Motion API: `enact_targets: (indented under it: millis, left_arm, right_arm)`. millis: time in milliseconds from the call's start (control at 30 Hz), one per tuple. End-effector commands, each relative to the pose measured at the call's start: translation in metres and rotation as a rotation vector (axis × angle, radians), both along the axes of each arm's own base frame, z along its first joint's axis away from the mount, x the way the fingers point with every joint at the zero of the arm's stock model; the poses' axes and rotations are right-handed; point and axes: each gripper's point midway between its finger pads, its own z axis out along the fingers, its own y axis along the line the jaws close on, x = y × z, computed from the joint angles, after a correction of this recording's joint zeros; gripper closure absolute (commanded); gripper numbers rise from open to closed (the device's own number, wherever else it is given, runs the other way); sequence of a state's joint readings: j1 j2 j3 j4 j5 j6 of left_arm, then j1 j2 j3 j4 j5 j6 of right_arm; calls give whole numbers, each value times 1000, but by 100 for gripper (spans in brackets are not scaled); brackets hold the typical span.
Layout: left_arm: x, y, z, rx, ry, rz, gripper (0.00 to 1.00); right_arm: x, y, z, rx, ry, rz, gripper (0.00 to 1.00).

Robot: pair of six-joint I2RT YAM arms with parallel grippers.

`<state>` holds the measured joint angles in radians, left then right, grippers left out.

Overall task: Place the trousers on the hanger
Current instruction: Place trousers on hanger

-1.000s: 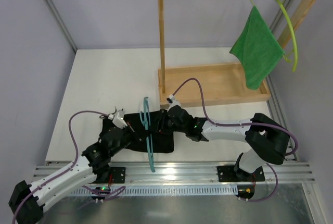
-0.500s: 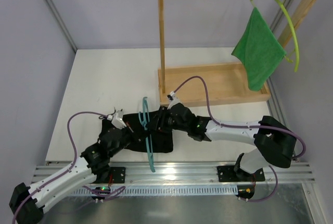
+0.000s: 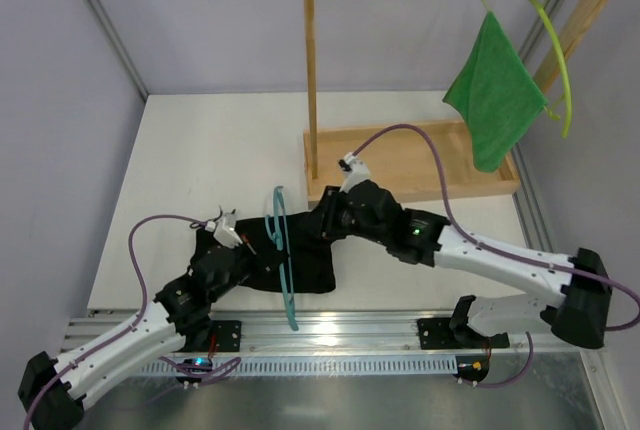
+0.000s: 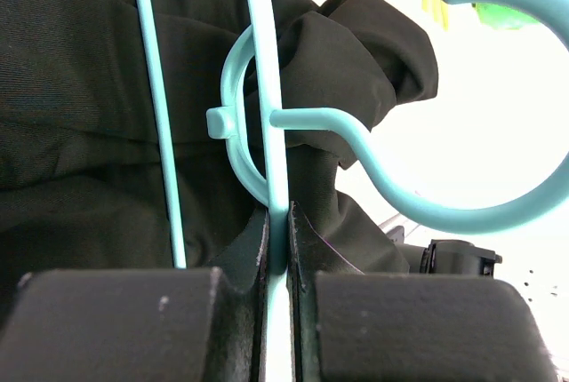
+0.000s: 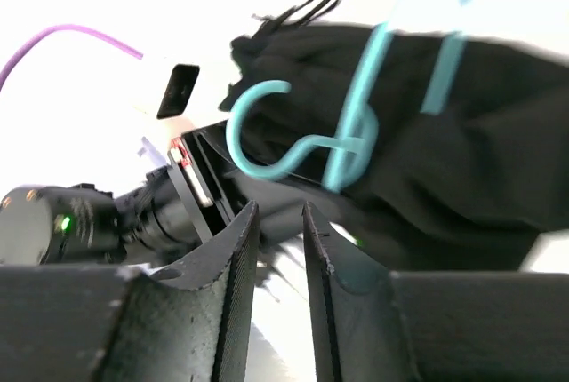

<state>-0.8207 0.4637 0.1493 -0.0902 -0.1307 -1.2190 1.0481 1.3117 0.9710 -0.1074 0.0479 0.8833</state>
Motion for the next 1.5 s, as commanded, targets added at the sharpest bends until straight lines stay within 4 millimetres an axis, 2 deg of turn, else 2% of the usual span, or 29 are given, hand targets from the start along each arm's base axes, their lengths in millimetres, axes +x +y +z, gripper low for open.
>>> enact_targets:
  millis: [0, 33, 67, 133, 167, 233, 267, 333, 433, 467, 500, 533, 567, 600, 667, 733, 900, 1033, 1067, 1167, 1267, 1300, 1367, 1467]
  left_arm:
    - [-2, 12, -22, 93, 41, 21, 100]
    - [-1, 12, -20, 88, 37, 22, 100]
    - [-1, 12, -20, 89, 38, 22, 100]
    - [-1, 11, -17, 84, 33, 19, 100]
    - [-1, 11, -18, 90, 32, 18, 100]
    - [-1, 11, -16, 88, 26, 17, 100]
    - [0, 11, -15, 90, 21, 16, 99]
    - [0, 10, -11, 83, 9, 13, 100]
    - [2, 10, -5, 83, 2, 16, 100]
    - [2, 10, -5, 84, 4, 16, 99]
    - [2, 9, -3, 84, 2, 16, 100]
    - [3, 9, -1, 81, 0, 16, 100]
    - [3, 8, -3, 84, 6, 11, 100]
    - [3, 7, -2, 85, 6, 11, 100]
    - [3, 6, -4, 88, 12, 9, 100]
    - [3, 6, -4, 88, 13, 8, 100]
    - [3, 8, -3, 91, 8, 12, 100]
    - [2, 10, -3, 105, 14, 16, 100]
    - [3, 10, -1, 107, 11, 16, 100]
    - [3, 9, -4, 118, 20, 8, 100]
    - [4, 6, -4, 103, 19, 8, 100]
    - [4, 6, -5, 101, 20, 7, 99]
    - [5, 5, -5, 98, 21, 5, 100]
    - [4, 4, -4, 99, 20, 1, 100]
  right_arm:
    - [12, -78, -10, -224, -114, -166, 71]
    - [10, -91, -9, -228, -124, -177, 73]
    - [7, -105, -28, -268, -102, -187, 73]
    - [1, -114, -43, -277, -82, -186, 75]
    - [-7, -119, -59, -275, -63, -171, 75]
    - [-10, -113, -67, -227, -52, -161, 76]
    - [-18, -113, -84, -236, -22, -132, 77]
    - [-19, -108, -93, -225, -13, -114, 77]
    - [-25, -85, -96, -180, -11, -56, 78]
    - [-23, -71, -86, -135, -27, -44, 78]
    - [-25, -63, -93, -149, -17, -26, 78]
    - [-34, -48, -92, -133, -24, 13, 78]
    - [-33, -35, -82, -97, -31, 20, 78]
    - [-36, -26, -95, -120, -13, 36, 78]
    - [-43, -6, -89, -90, -24, 64, 78]
    - [-48, 5, -99, -101, -13, 82, 78]
    - [-49, 11, -102, -115, -19, 85, 78]
    - [-44, 5, -90, -108, -48, 61, 77]
    - [-44, 6, -83, -96, -60, 62, 77]
    - [-43, 12, -79, -64, -57, 62, 77]
    - [-46, 28, -86, -15, -32, 91, 77]
    - [-48, 33, -100, -24, -5, 93, 77]
    - [-50, 44, -103, 3, 8, 110, 77]
    - [-52, 50, -128, -22, 48, 106, 77]
